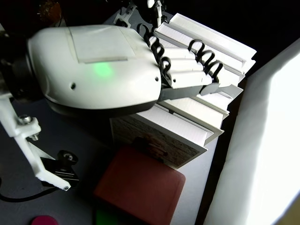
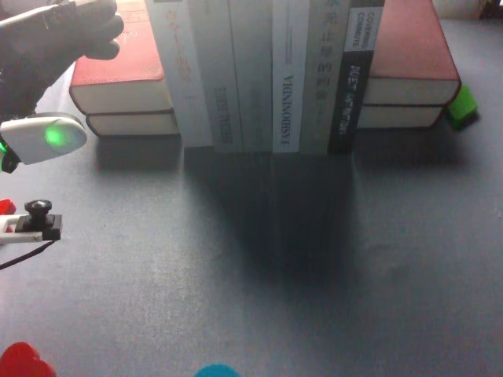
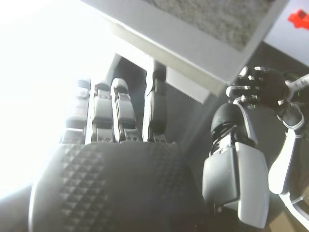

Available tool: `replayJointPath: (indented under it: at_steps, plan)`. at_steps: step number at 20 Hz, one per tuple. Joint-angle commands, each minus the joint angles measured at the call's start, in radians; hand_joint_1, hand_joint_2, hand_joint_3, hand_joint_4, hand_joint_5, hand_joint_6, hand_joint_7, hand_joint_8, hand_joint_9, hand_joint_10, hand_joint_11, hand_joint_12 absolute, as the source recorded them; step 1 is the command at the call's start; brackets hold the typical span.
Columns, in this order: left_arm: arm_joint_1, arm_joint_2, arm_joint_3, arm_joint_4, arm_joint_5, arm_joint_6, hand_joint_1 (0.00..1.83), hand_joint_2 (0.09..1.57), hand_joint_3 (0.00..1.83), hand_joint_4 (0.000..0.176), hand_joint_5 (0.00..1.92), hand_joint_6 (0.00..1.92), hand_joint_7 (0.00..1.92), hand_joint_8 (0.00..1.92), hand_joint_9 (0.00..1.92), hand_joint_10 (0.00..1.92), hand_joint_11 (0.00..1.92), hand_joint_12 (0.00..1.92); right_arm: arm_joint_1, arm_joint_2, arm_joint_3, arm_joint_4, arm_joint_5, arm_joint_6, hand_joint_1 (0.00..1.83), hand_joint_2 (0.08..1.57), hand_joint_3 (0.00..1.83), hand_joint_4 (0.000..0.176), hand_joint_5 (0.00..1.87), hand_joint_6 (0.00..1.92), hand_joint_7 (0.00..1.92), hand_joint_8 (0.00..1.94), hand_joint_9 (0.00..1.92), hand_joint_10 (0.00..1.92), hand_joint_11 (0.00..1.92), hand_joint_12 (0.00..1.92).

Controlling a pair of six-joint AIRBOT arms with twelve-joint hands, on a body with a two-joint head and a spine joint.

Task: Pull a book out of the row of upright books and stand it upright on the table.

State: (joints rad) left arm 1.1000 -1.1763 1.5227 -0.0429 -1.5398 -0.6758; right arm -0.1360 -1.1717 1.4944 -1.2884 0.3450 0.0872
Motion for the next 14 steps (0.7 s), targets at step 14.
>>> replayJointPath:
  at_steps: [14]
  plan:
    - [0.052,-0.005,-0.031,-0.082,-0.142,-0.011,1.01,0.85,0.00,0.008,0.53,0.00,0.32,0.00,0.34,0.01,0.00,1.15,0.009,0.217,-0.316,-0.167,0.194,0.081,0.00,0.99,0.00,0.137,0.26,0.00,0.00,0.00,0.00,0.00,0.00,0.00]
